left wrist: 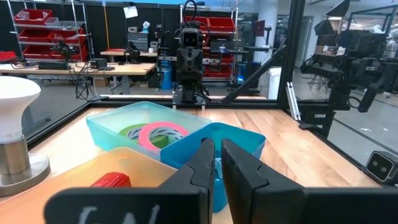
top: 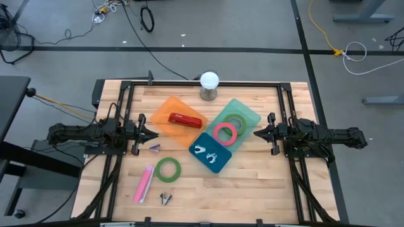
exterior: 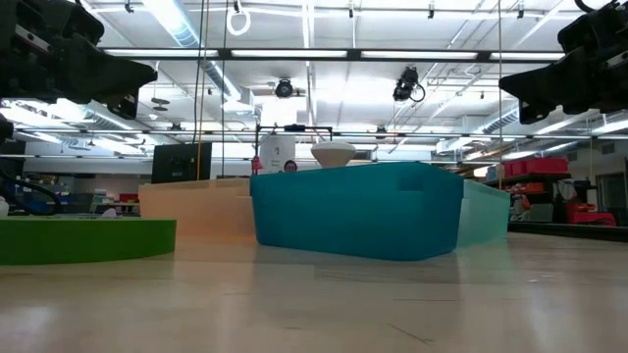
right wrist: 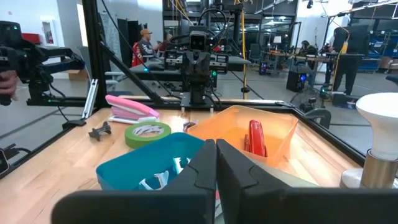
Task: Pick and place Stapler, Stapler remover, tape
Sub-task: Put the purple staple remover into the blue bin
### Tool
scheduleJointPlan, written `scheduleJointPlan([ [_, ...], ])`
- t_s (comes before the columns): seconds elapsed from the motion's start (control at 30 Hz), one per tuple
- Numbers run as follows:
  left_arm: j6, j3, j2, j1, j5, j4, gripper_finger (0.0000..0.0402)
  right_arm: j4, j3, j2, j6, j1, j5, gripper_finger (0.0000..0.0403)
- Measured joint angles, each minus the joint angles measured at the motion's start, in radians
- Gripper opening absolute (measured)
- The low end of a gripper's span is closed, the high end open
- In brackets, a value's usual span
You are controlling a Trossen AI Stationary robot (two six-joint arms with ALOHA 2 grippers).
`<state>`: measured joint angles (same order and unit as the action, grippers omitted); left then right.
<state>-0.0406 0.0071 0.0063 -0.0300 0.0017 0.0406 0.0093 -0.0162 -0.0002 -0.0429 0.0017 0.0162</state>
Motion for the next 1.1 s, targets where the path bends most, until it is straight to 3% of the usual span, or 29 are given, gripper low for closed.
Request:
scheduleJointPlan([
  [0.1, -0.012, 0.000, 0.000, 0.000, 0.014, 0.003, 0.0032, 0.000, 0.000, 0.000, 0.000, 0.000, 0.000, 0.0011],
  [0.37, -0.296, 0.003, -0.001, 0.000, 0.042, 0.090, 0.0032, 0.000, 0.000, 0.000, 0.000, 0.000, 0.000, 0.0011],
  [0.53, -0.389, 0.056, 0.000, 0.000, 0.017, 0.089, 0.0032, 0.000, 0.000, 0.000, 0.000, 0.000, 0.000, 0.0011],
  [0.77, -0.367, 0.177, 0.069, 0.000, -0.030, 0.035, 0.0009, 0.000, 0.000, 0.000, 0.000, 0.000, 0.000, 0.0011],
  [1.1, -0.359, 0.371, 0.324, 0.000, -0.042, -0.134, 0.0008, 0.000, 0.000, 0.000, 0.000, 0.000, 0.000, 0.0011],
])
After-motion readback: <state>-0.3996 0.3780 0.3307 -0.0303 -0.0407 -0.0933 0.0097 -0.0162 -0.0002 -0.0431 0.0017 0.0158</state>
